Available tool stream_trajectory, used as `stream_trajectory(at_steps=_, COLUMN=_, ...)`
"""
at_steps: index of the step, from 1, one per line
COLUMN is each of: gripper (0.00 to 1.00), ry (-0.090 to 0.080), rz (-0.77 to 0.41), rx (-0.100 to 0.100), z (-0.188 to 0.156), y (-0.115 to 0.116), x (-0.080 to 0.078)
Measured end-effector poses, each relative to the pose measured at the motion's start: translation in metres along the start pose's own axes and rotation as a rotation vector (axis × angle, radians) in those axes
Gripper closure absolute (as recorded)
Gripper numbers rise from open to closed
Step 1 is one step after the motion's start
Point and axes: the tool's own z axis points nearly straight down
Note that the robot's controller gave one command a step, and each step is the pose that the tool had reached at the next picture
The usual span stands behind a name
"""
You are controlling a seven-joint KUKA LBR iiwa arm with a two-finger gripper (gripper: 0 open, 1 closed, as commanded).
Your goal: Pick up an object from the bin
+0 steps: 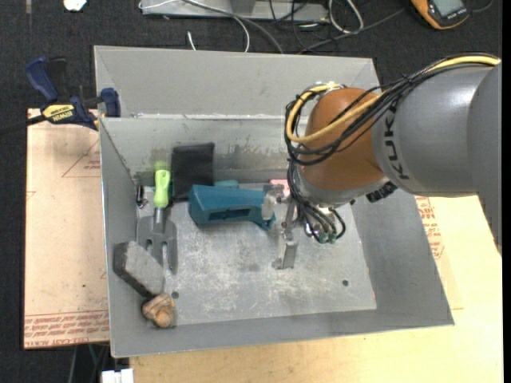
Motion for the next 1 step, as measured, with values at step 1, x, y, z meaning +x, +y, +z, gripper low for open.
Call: stream_trajectory(at_steps=1, gripper=0.00, ry=0.007, rz=-0.053, rx=0.000, z=0.0120, y=-0.0030, x=-0.0131)
